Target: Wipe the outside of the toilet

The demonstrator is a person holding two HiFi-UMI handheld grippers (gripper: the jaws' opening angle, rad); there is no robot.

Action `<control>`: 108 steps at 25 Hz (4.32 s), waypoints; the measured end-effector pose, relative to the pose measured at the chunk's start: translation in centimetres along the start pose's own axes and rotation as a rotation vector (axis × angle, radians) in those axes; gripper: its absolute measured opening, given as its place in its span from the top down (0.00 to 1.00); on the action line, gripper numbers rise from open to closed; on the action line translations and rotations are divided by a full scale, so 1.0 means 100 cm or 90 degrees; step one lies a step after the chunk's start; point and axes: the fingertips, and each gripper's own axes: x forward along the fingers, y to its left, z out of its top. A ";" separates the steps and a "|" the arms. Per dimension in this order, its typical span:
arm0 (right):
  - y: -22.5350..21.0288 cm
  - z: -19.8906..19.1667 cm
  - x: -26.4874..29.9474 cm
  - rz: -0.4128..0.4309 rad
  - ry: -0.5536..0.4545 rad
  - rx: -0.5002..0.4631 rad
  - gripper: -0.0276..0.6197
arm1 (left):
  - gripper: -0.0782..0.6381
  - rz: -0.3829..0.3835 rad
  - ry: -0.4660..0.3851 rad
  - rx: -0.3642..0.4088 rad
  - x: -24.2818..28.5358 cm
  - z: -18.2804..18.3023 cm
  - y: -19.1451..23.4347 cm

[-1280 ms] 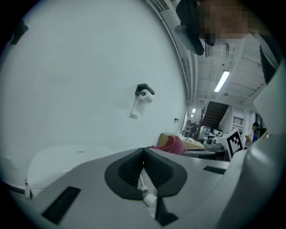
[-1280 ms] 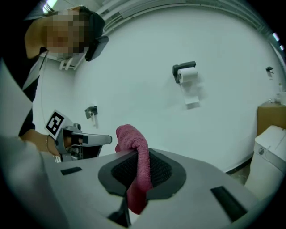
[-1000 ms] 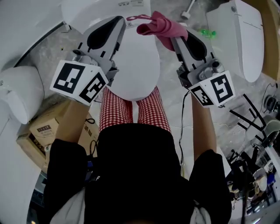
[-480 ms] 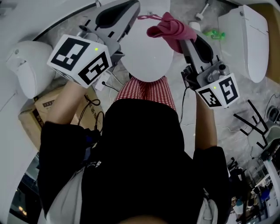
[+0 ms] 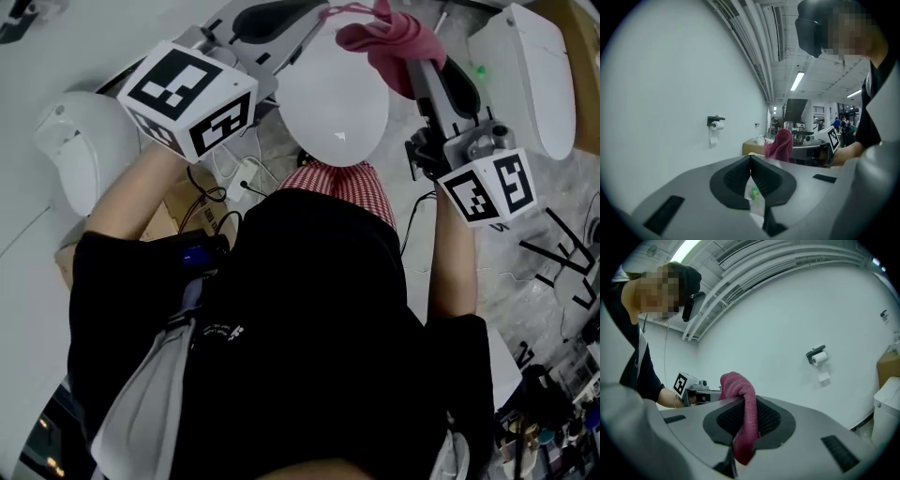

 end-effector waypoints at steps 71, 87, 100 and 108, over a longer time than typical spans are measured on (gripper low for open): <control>-0.388 0.041 0.125 0.109 0.031 0.168 0.87 | 0.88 0.372 -0.029 -0.050 0.261 0.038 0.183; -0.455 -0.036 0.199 0.136 0.151 0.218 0.87 | 0.88 0.454 0.012 -0.144 0.302 -0.014 0.249; -0.467 -0.116 0.241 0.081 0.183 0.314 0.87 | 0.88 0.465 0.045 -0.167 0.304 -0.066 0.248; -0.475 -0.161 0.271 0.101 0.213 0.337 0.87 | 0.88 0.482 0.039 -0.223 0.299 -0.109 0.256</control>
